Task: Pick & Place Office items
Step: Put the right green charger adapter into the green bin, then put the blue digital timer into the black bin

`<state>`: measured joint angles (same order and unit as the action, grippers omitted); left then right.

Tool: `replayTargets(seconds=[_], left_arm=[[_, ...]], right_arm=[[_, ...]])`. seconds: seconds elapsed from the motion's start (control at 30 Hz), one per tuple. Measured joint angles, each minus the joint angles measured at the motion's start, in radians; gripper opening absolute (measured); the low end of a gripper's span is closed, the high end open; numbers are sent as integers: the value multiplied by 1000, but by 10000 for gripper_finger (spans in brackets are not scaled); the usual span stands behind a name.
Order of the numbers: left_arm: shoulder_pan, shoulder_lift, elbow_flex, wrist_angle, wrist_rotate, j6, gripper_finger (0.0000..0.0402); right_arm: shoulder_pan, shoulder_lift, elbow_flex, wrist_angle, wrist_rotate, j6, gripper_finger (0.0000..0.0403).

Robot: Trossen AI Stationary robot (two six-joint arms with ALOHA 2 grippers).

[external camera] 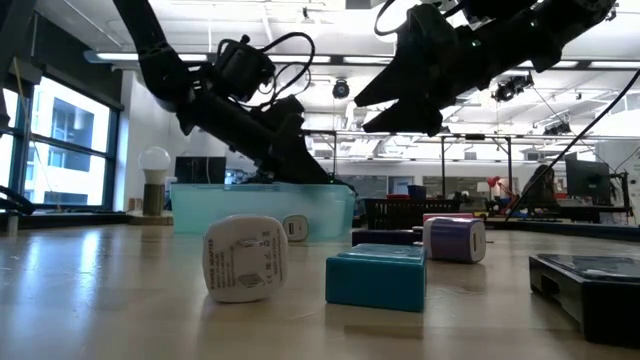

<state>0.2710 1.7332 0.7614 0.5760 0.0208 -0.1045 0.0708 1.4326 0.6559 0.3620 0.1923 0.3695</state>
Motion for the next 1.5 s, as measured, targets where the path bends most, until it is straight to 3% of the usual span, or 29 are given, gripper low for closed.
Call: replayTargets(seconds=[0.43,0.67,0.8,1.07,1.2,1.3,1.4,1.5], left_arm=[[-2,-4,0,12,-45,60,159],[-12,-113,2,-98,-19,98,164],[-38,-187,3,-174,-15,112,195],[-127,-363,2,-364,-23,53,269],[-194,-473,2,-485,-34,55,277],[-256,-541,3,-570,-105,53,278],[-329,-585,3,-618,-164,-4,278],[-401,-616,3,-653,-159,-77,278]], right_arm=[[0,0,0,0,0,0,285],[0,0,0,-8,0,0,285],[0,0,0,-8,0,-8,285],[0,0,0,-8,0,-8,285],[0,0,0,-9,0,-8,285],[0,0,0,-11,0,-8,285],[0,0,0,-12,0,-8,285],[0,0,0,-12,0,-8,285]])
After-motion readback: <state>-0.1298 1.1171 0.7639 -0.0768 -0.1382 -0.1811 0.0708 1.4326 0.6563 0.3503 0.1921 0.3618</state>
